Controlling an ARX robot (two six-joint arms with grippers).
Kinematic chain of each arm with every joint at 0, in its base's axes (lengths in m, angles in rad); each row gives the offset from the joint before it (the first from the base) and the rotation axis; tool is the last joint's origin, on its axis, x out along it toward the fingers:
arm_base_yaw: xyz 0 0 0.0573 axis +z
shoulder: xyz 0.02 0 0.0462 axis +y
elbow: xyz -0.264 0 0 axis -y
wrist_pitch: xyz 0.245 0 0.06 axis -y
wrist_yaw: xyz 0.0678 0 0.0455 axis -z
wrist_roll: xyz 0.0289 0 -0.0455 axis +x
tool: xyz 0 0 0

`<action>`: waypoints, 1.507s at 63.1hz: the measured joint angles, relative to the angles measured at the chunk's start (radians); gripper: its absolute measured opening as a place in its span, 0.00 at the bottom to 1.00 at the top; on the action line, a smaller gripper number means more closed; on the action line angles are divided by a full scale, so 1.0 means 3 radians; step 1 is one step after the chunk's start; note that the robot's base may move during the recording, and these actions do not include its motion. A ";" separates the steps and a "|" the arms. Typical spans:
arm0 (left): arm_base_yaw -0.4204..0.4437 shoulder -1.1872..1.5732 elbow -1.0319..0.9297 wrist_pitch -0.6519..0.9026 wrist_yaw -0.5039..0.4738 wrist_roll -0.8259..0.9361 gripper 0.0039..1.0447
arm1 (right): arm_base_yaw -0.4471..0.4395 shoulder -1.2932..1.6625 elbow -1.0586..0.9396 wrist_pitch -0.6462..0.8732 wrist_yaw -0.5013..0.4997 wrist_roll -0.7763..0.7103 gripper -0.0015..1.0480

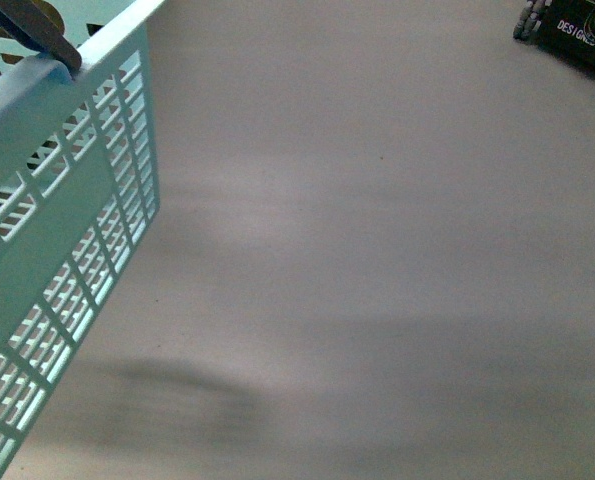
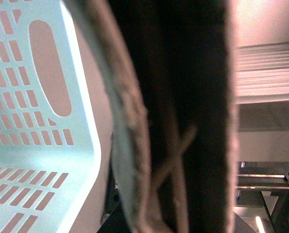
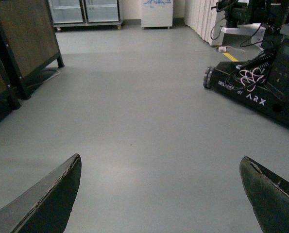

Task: Pick mango and avocado into basket

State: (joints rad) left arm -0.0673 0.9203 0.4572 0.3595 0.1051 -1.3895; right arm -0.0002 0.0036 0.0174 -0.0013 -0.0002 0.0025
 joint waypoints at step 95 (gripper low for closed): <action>-0.0001 0.0005 -0.0015 -0.0005 -0.0001 -0.0046 0.07 | 0.0000 0.0000 0.0000 0.0000 -0.0001 -0.0001 0.92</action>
State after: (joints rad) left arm -0.0677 0.9218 0.4526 0.3580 0.1047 -1.4033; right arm -0.0002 0.0036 0.0174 -0.0013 -0.0006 0.0021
